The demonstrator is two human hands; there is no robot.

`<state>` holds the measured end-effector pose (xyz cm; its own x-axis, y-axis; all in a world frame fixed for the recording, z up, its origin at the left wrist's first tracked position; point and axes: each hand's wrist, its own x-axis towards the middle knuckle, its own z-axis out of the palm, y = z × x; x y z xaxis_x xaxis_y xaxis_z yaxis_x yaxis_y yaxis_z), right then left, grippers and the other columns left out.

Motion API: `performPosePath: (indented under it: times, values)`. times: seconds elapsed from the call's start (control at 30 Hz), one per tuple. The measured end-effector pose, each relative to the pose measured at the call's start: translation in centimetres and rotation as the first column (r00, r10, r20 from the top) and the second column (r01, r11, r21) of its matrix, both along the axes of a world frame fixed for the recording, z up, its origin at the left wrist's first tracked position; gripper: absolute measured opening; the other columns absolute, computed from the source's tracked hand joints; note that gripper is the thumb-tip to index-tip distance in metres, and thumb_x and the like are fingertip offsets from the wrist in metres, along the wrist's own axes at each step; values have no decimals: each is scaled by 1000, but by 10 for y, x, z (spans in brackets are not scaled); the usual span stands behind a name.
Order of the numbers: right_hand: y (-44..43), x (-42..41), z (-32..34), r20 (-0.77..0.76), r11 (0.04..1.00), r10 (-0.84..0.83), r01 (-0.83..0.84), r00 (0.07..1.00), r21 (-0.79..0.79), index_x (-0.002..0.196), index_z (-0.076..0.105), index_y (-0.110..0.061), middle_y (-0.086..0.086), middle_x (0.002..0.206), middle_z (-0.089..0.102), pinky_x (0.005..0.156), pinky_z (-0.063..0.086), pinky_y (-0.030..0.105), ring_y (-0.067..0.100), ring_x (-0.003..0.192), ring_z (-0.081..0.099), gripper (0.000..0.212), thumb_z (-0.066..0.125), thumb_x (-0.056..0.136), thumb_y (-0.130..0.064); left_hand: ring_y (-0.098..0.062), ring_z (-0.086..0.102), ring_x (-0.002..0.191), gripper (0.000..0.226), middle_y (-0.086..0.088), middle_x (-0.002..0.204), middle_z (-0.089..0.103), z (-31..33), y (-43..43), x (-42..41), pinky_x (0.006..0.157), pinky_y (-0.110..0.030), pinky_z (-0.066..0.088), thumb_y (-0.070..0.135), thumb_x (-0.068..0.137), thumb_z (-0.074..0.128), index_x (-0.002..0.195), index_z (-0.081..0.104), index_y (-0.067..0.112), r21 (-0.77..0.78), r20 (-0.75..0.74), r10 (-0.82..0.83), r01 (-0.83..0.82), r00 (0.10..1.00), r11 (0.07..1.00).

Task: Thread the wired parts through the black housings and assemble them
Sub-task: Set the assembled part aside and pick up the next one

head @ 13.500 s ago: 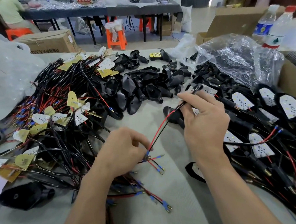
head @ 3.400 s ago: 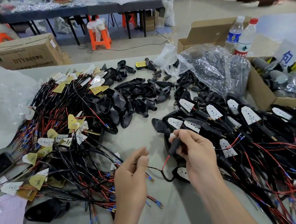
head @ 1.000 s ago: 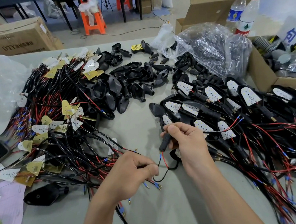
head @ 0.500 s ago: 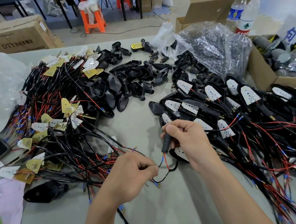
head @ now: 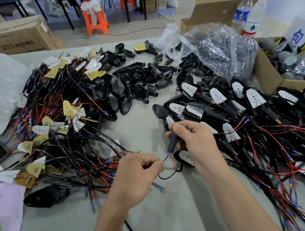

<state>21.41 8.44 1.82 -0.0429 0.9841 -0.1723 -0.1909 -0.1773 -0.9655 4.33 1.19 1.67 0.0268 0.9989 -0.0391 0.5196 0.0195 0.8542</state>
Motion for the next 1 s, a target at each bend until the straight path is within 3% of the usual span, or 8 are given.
performPosePath:
  times: [0.17, 0.3, 0.5, 0.53, 0.6, 0.7, 0.8, 1.0]
  values:
    - [-2, -4, -1, -3, 1000, -4, 4, 1000, -30, 83, 76, -11, 13, 81, 77, 54, 46, 26, 17, 58, 53, 22, 61, 98, -6, -6, 34, 48, 21, -5, 56, 50, 8, -5, 7, 51, -25, 38, 31, 81, 66, 69, 62, 15, 92, -122, -67, 78, 990, 993]
    - [-1, -2, 1, -27, 1000, 9, -9, 1000, 2, 88, 76, -9, 13, 85, 78, 52, 47, 23, 13, 51, 50, 19, 60, 98, -4, -9, 28, 53, 29, -11, 59, 43, 4, -4, 10, 55, -31, 38, 29, 82, 63, 65, 53, 8, 157, -171, 86, -59, 981, 986]
    - [-9, -8, -2, -26, 993, 119, -119, 993, 0, 92, 78, -14, 11, 89, 79, 59, 51, 23, 15, 65, 58, 22, 59, 100, -8, -8, 28, 51, 37, -11, 58, 41, 5, -3, 16, 51, -29, 32, 39, 83, 64, 67, 54, 8, 153, -91, 122, -107, 988, 983]
    - [-8, -8, -2, -37, 993, 115, -115, 993, -6, 92, 78, -14, 12, 90, 78, 60, 52, 24, 18, 67, 58, 22, 58, 101, -8, -7, 33, 51, 34, -10, 58, 47, 5, -2, 16, 52, -30, 36, 40, 84, 68, 59, 60, 19, 124, -44, 139, -133, 989, 983]
    - [-5, -4, 0, -74, 997, 77, -79, 994, -16, 91, 78, -14, 14, 91, 78, 60, 51, 27, 20, 64, 57, 24, 58, 101, -7, -4, 47, 54, 12, -7, 60, 62, 4, -2, 14, 54, -24, 41, 29, 86, 79, 74, 79, 30, 20, 174, 229, -236, 958, 972]
    - [-2, 0, 2, -118, 1000, -3, 1, 993, -21, 91, 76, -10, 15, 91, 78, 59, 50, 25, 19, 59, 56, 21, 58, 101, -7, 0, 57, 60, 24, 6, 65, 71, -2, -2, 8, 60, -12, 45, 7, 86, 79, 78, 83, 29, -85, 354, 277, -265, 893, 961]
    - [-4, -1, 2, -127, 1000, -28, 28, 992, 0, 96, 74, -6, 15, 91, 78, 59, 50, 24, 19, 61, 56, 17, 58, 101, -7, -6, 58, 57, 21, 0, 63, 70, -4, -4, 7, 58, -14, 45, 5, 84, 79, 69, 80, 21, -101, 325, 280, -261, 903, 960]
    - [-17, -13, -3, -104, 999, -11, 15, 994, 43, 100, 74, -4, 13, 90, 78, 56, 49, 22, 14, 55, 53, 16, 58, 99, -3, -4, 60, 52, 25, 6, 58, 70, 3, -2, 15, 54, -14, 46, 19, 82, 82, 63, 78, 35, -53, 200, 281, -276, 938, 960]
